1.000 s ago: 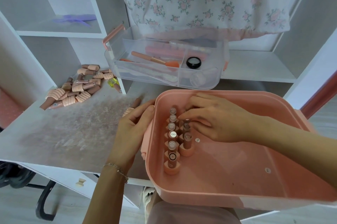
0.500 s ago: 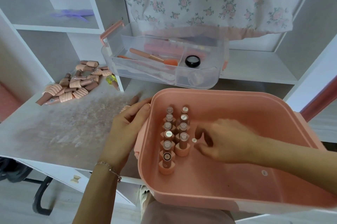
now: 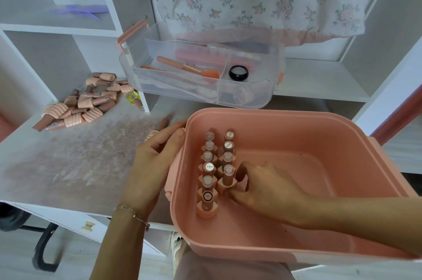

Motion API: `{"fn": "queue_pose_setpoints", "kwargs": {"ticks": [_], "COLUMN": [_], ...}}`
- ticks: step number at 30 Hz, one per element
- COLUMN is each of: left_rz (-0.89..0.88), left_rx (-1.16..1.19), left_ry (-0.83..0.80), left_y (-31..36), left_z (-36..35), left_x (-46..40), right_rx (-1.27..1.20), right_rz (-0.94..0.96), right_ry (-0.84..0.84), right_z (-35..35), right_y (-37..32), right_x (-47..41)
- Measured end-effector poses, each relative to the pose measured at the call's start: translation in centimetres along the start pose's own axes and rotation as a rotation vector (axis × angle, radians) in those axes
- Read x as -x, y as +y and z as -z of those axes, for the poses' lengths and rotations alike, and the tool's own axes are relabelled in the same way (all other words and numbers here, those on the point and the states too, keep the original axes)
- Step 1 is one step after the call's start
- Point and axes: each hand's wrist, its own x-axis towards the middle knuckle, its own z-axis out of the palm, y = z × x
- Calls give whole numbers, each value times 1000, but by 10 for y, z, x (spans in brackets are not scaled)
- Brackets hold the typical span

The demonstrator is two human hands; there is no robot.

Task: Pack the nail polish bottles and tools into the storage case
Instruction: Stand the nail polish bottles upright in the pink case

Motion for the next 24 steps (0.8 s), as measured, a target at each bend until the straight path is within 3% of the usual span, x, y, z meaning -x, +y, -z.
{"fn": "queue_pose_setpoints", "kwargs": {"ticks": [24], "left_rz": [12], "left_rx": [34], "left_ry": [23], "left_y": [-4], "left_z": [-1], "left_x": [-2], "right_rx": [73], "right_rz": [78], "right_ry": [18], "right_z": [-4], "right_y": [3], "right_x": [3]}}
